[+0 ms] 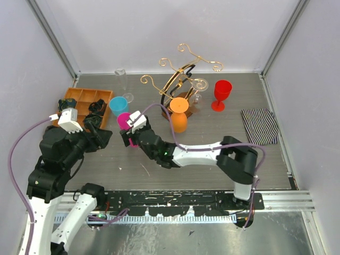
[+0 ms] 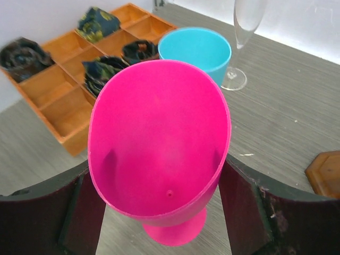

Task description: Take the wine glass off the wine glass rack

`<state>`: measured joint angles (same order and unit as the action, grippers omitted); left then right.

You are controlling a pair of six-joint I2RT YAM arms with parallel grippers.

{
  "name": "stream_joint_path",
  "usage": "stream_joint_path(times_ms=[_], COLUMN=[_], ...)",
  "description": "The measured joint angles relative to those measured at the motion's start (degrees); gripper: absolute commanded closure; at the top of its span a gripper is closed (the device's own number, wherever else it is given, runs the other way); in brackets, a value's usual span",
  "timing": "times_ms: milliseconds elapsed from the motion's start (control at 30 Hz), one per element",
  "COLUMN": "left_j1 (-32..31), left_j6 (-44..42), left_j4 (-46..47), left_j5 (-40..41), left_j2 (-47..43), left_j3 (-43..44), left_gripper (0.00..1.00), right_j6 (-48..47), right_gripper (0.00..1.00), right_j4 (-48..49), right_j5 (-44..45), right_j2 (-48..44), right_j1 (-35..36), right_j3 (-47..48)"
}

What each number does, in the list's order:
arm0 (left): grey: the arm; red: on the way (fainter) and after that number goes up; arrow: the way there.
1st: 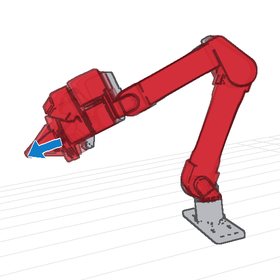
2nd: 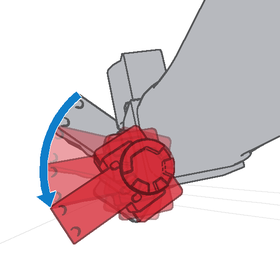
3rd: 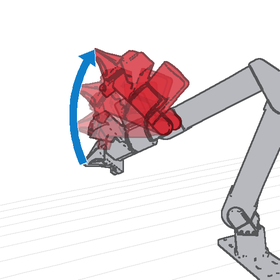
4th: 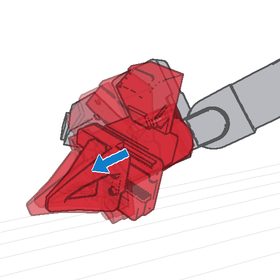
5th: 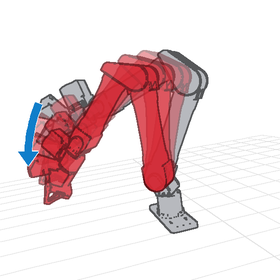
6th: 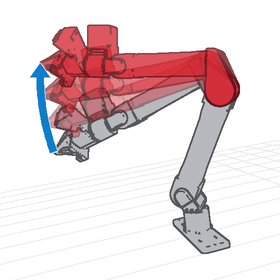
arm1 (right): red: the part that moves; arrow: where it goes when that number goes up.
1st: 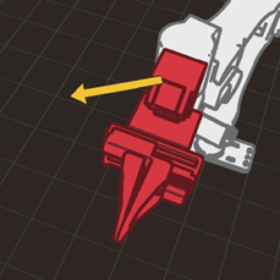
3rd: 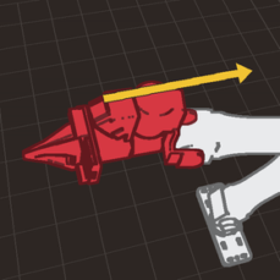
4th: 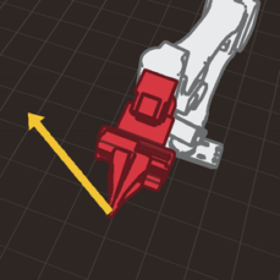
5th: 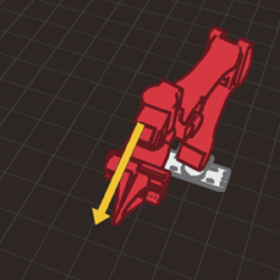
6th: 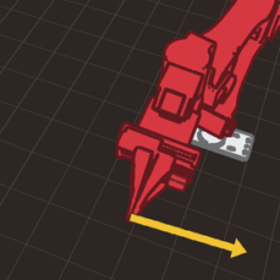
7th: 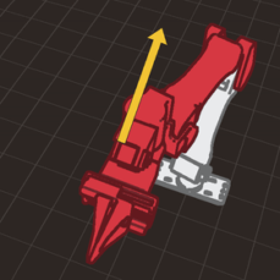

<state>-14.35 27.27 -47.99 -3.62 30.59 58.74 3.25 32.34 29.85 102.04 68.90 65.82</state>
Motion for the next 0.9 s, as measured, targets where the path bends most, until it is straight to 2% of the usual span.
stream_joint_path(times_ms=[167,500,733,900], left_j1=[0.0,0.0,0.0,0.0], left_j6=[-0.6,0.0,0.0,0.0], left_j4=[-3.4,-7.7,-9.4,-9.7], left_j5=[3.8,7.5,8.5,8.9], left_j2=[0.3,4.4,5.2,5.1], left_j3=[4.0,8.9,9.0,9.4], left_gripper=[0.29,0.27,0.26,0.25], right_j6=[-2.8,-7.5,-6.9,-5.8], right_gripper=[0.43,0.38,0.37,0.27], right_j4=[7.8,20.9,22.1,22.1], right_j5=[2.8,7.3,7.4,7.5], right_j2=[7.9,15.9,18.3,19.1], right_j1=[0.0,0.0,0.0,0.0], right_j3=[-0.3,1.7,3.1,3.1])
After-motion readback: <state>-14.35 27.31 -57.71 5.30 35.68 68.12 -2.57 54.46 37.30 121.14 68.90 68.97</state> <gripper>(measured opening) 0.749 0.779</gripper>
